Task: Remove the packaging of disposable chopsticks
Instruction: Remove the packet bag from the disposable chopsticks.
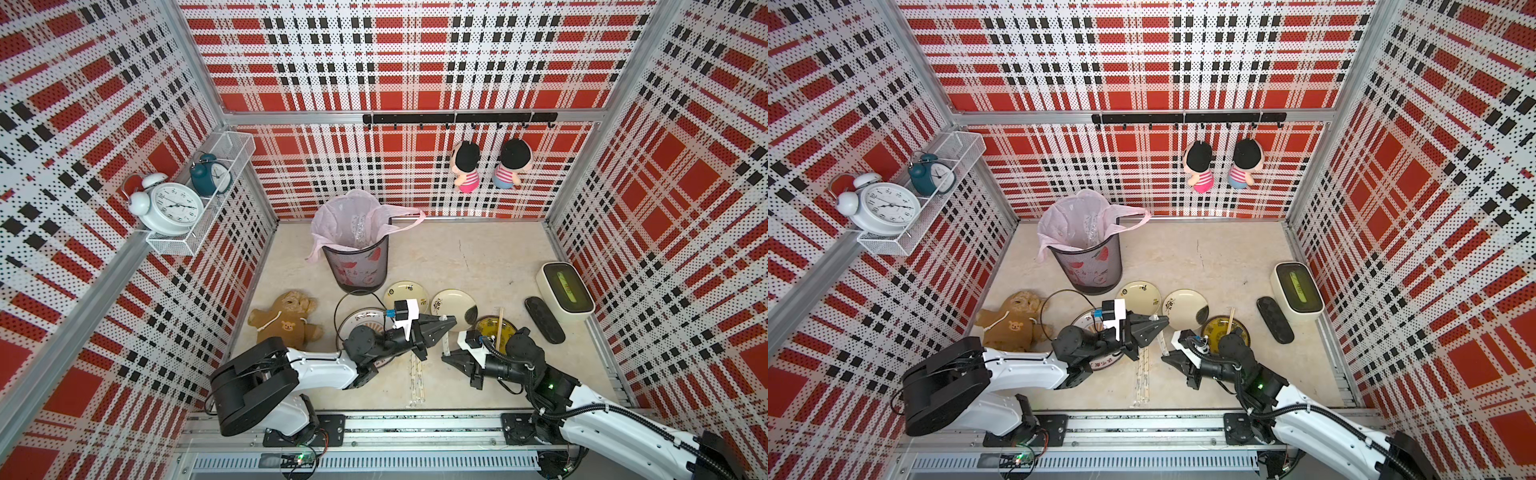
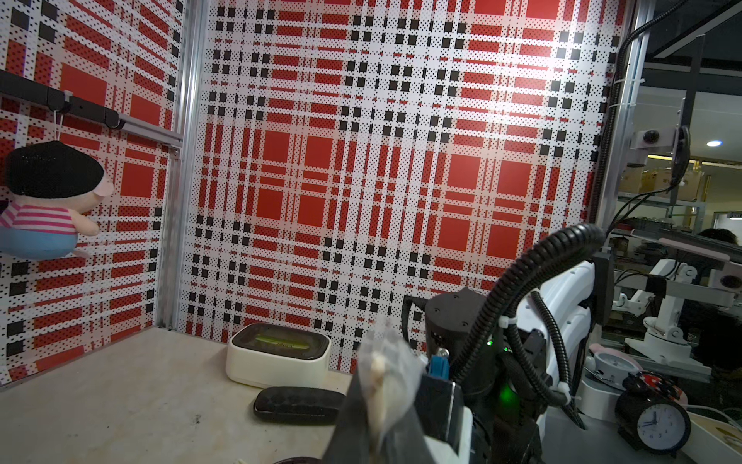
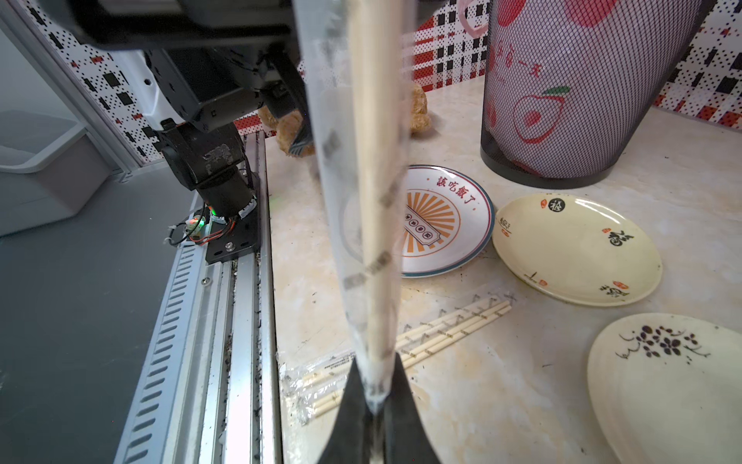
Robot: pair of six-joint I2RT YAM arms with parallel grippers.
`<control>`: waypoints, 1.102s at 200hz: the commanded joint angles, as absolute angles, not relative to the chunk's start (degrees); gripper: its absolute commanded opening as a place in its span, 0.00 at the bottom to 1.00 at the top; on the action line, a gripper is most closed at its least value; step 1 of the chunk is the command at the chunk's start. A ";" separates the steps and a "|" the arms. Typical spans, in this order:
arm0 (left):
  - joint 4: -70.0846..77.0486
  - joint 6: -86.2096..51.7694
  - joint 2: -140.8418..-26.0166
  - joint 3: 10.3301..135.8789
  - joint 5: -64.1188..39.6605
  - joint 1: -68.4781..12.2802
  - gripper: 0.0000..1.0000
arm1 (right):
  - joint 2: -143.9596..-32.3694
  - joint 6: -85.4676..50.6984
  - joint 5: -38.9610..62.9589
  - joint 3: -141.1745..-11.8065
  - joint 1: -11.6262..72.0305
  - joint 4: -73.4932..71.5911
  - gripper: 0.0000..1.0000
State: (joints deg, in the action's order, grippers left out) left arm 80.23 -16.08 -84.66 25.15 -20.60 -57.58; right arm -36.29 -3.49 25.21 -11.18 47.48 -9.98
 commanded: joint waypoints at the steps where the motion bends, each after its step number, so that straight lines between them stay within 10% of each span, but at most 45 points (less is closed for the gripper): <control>1: 56.69 -14.40 -90.90 19.86 -23.88 -58.60 0.04 | -31.54 -2.55 27.79 -17.01 47.79 -38.83 0.00; 220: 64.48 -17.31 -98.35 19.18 -24.83 -58.97 0.11 | -28.23 -2.67 25.31 -16.38 47.81 -38.58 0.00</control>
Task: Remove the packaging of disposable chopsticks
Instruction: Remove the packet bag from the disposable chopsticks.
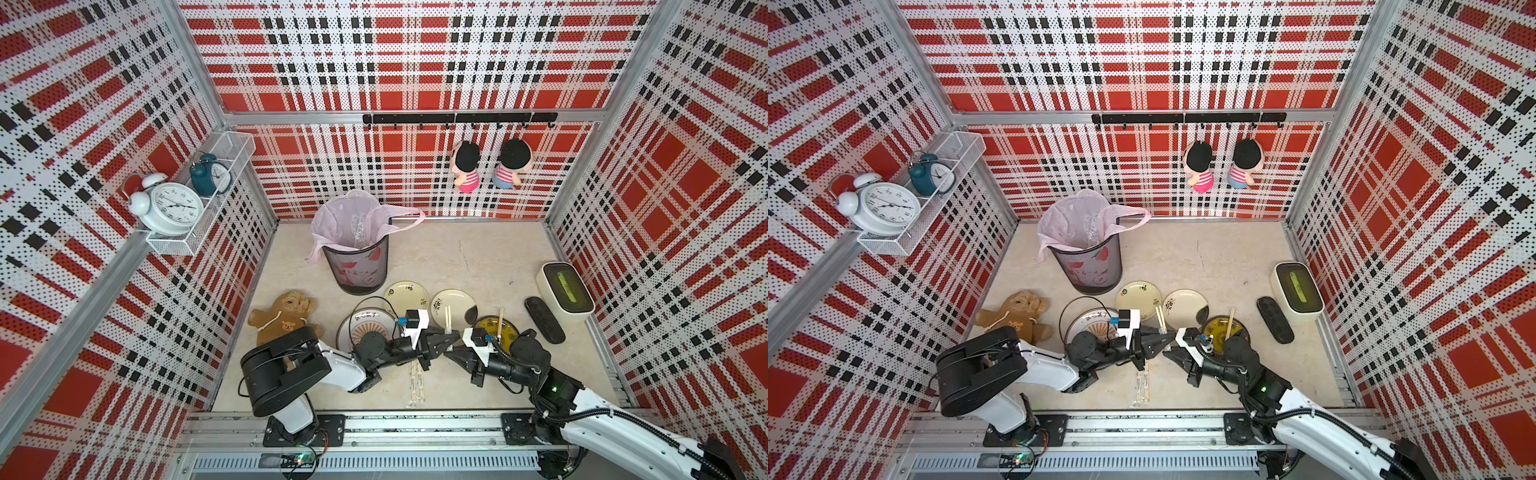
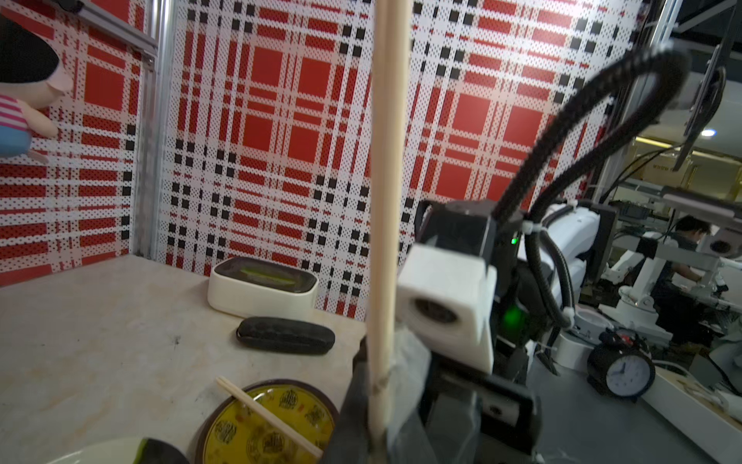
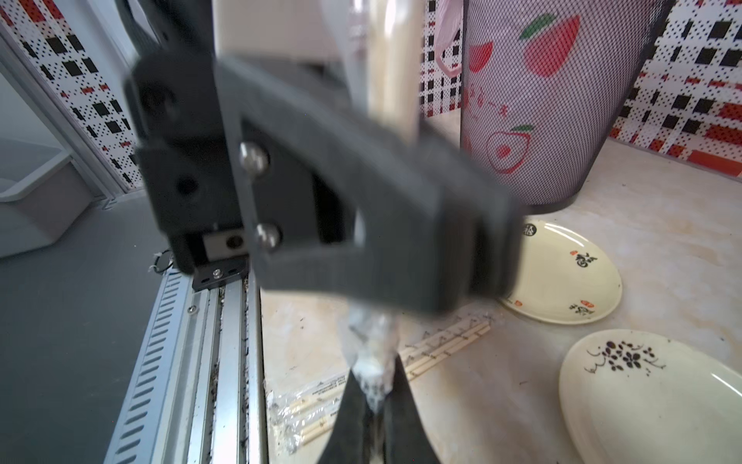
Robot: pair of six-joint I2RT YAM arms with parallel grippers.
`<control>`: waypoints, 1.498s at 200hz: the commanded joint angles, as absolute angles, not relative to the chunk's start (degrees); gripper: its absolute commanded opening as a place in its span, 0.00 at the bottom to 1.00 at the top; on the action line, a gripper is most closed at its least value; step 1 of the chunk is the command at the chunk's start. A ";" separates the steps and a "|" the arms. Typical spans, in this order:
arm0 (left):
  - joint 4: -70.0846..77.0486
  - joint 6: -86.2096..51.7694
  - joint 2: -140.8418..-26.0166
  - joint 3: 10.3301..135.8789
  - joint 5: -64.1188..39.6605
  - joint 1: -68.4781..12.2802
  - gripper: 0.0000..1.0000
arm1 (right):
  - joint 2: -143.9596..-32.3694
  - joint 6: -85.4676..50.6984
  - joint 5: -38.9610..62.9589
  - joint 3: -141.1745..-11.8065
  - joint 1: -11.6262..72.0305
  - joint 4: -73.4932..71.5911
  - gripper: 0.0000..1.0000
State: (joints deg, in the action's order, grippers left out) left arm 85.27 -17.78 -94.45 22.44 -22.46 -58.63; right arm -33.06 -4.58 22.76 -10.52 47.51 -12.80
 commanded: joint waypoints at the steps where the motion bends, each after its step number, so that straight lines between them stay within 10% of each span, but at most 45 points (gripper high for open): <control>1: 64.45 -17.31 -98.35 19.21 -24.85 -59.02 0.11 | -28.18 -2.65 25.31 -16.36 47.86 -38.54 0.00; 107: 60.55 -15.04 -89.92 22.48 -26.13 -59.10 0.00 | -24.07 -9.14 19.97 -8.03 47.79 -35.43 0.00; 129: 59.00 -14.16 -86.77 23.50 -25.85 -58.51 0.00 | -23.52 -10.72 18.35 -6.01 47.81 -32.48 0.72; 146: 58.17 -14.00 -84.12 23.40 -25.32 -57.29 0.00 | -22.60 -11.82 16.92 -6.27 47.81 -28.77 1.00; 222: 54.94 -11.69 -78.01 21.48 -24.93 -57.75 0.00 | -30.77 -12.12 19.38 -19.91 45.80 -23.59 1.00; 299: 53.94 -11.03 -74.16 20.04 -23.03 -57.52 0.00 | -39.38 -13.71 20.84 -23.98 45.71 -22.28 0.70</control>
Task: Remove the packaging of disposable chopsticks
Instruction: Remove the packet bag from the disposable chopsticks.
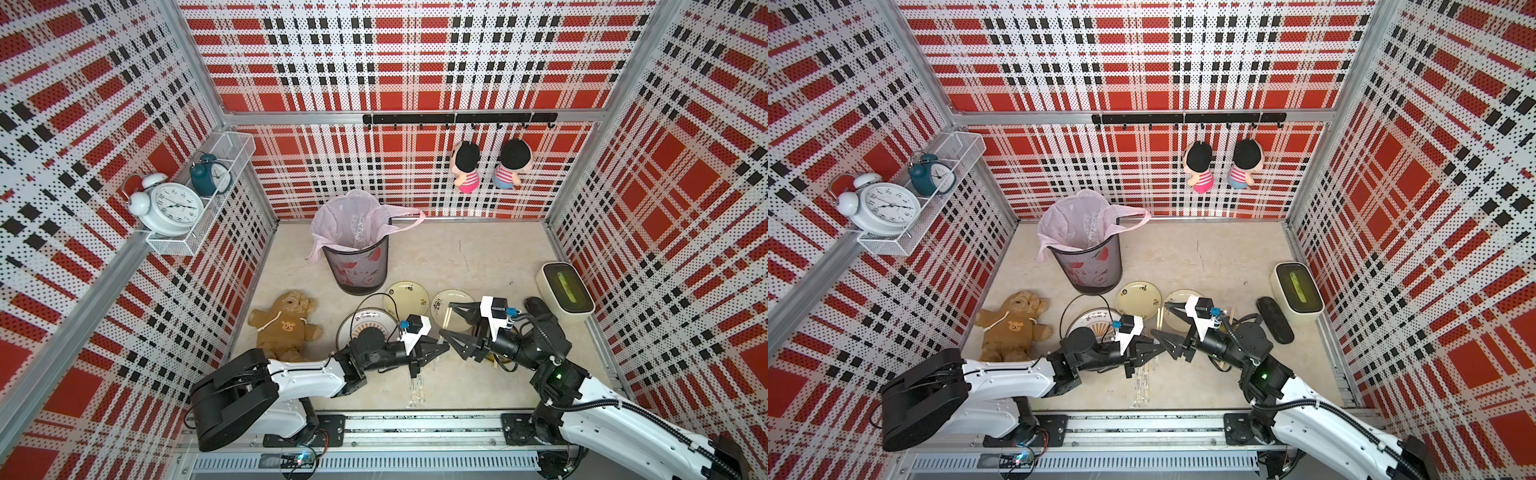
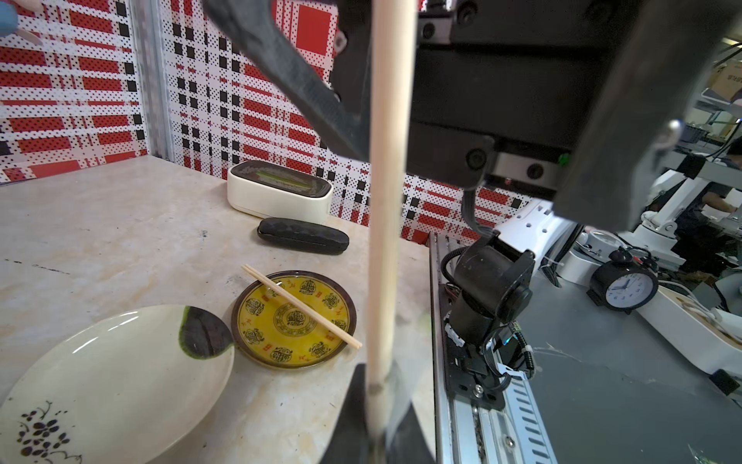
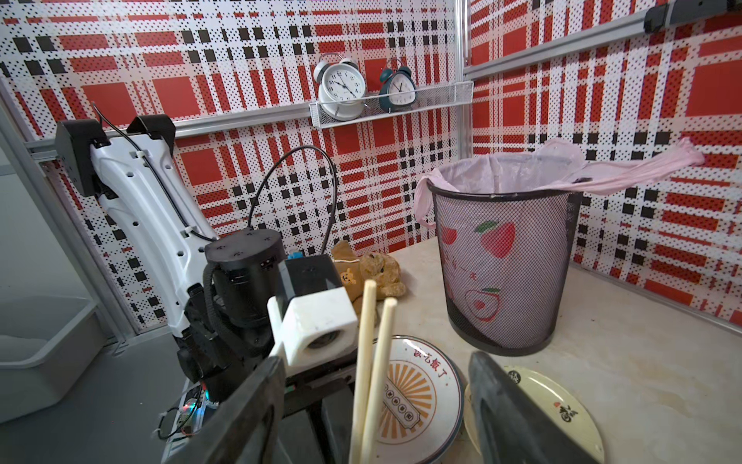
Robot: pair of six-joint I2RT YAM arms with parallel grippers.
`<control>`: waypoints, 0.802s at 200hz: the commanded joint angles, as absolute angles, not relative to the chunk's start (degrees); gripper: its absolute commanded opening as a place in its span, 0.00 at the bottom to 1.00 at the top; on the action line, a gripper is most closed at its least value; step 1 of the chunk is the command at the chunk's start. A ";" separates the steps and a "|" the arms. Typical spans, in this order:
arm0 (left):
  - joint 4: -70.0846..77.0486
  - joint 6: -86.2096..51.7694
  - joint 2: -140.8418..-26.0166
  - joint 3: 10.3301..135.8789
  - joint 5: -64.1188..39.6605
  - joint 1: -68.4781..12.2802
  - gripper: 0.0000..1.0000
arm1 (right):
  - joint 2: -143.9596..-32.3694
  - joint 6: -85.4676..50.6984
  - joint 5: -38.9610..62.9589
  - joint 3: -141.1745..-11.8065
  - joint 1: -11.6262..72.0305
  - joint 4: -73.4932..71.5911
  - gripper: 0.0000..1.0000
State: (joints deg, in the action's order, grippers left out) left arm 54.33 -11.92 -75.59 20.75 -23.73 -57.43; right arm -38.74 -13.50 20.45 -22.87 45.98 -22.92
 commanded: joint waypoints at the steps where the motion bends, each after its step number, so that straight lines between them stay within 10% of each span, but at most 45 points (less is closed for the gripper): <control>1: 53.91 -11.01 -74.08 20.04 -23.03 -57.55 0.00 | -39.42 -13.71 20.75 -23.94 45.70 -22.26 0.70; 72: 52.84 -10.81 -73.57 20.39 -22.38 -57.50 0.00 | -43.79 -12.83 23.06 -24.36 45.70 -23.56 0.36; 112: 52.51 -10.81 -73.66 20.48 -22.41 -57.55 0.00 | -44.21 -12.74 23.82 -24.05 45.70 -24.08 0.00; 131: 52.48 -10.81 -73.74 20.35 -21.82 -57.52 0.00 | -43.87 -12.70 23.81 -23.66 45.70 -24.52 0.00; 160: 52.91 -10.72 -73.15 20.47 -19.49 -57.40 0.41 | -43.72 -12.72 24.64 -23.48 45.70 -24.76 0.00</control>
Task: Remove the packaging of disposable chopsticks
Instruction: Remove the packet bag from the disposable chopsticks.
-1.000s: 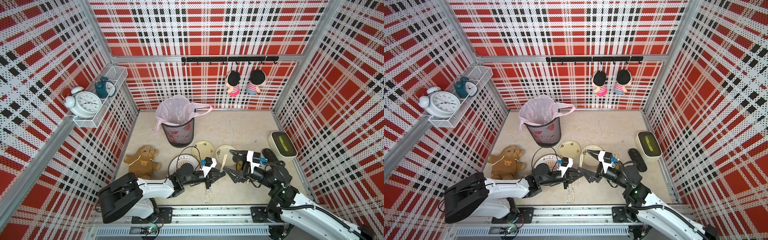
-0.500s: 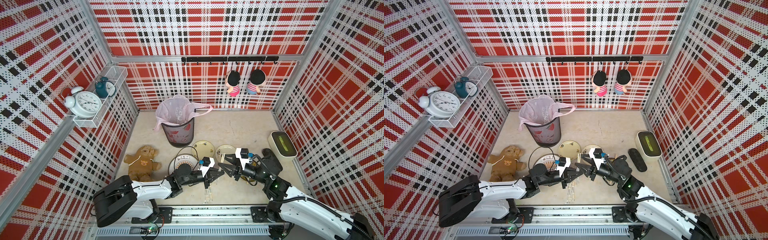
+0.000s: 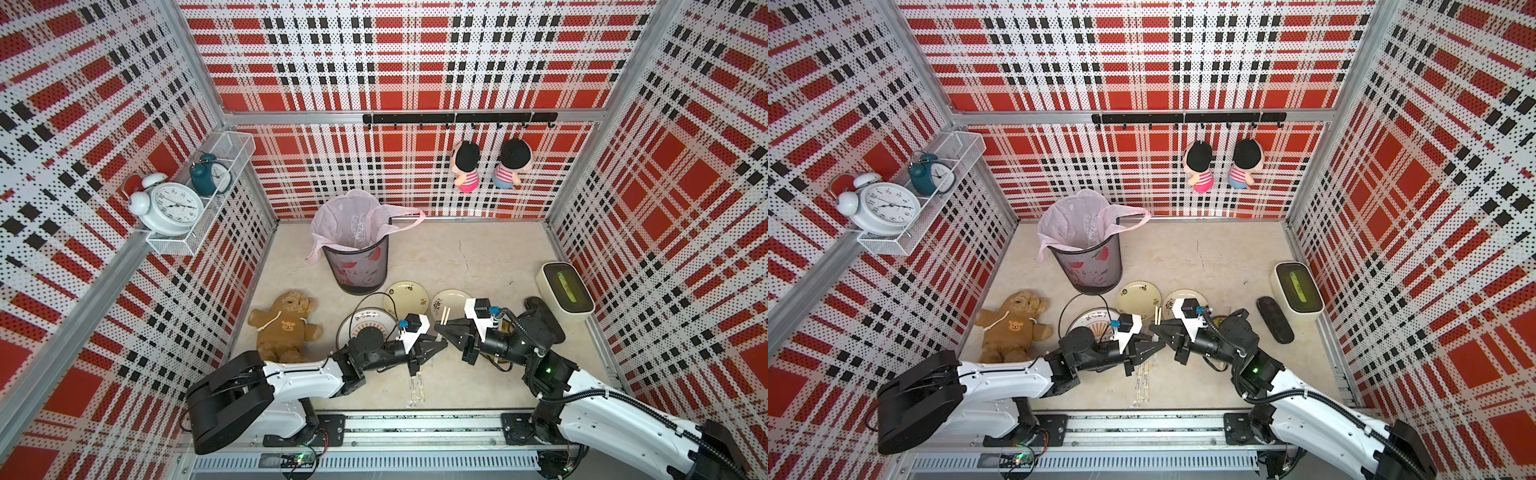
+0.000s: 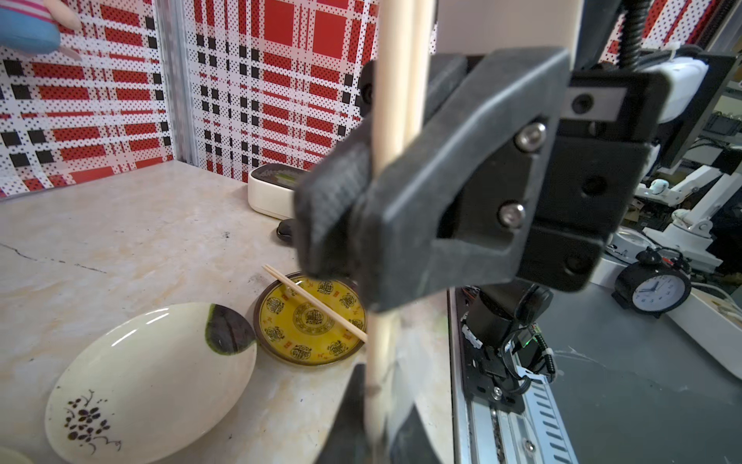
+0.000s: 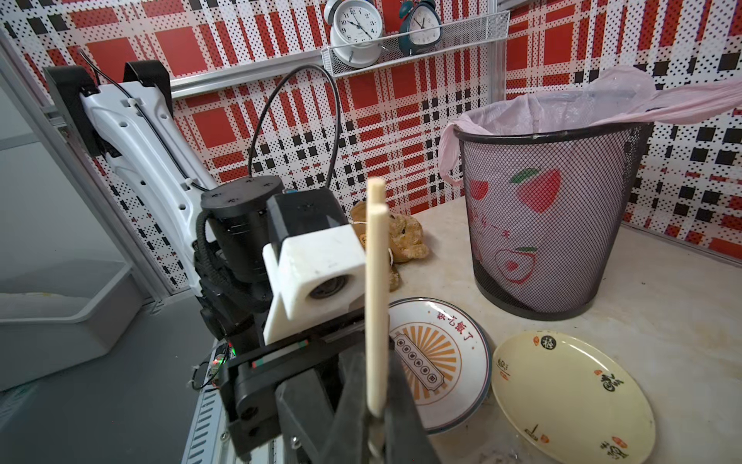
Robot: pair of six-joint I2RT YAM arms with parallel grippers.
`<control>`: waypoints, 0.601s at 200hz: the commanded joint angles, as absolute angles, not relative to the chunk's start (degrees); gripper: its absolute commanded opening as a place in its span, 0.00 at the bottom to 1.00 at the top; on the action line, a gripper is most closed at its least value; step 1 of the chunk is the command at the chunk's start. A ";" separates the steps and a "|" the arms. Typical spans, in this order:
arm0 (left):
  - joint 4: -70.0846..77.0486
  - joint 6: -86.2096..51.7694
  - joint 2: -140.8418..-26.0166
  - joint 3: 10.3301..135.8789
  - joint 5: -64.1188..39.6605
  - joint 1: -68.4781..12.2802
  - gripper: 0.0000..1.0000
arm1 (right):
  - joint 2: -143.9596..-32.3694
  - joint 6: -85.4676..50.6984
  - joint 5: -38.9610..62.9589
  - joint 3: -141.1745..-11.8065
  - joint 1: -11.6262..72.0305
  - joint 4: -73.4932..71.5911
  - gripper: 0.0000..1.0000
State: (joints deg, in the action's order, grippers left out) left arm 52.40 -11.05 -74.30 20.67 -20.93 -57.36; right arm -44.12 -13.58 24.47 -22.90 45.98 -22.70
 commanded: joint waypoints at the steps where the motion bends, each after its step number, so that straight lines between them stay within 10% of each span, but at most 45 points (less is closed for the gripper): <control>1: 52.91 -10.72 -73.14 20.52 -19.46 -57.40 0.41 | -43.75 -12.73 24.67 -23.47 45.70 -24.73 0.00; 120: 59.53 -11.02 -70.54 20.68 -17.14 -56.87 0.35 | -44.95 -13.18 27.17 -23.55 45.70 -24.81 0.00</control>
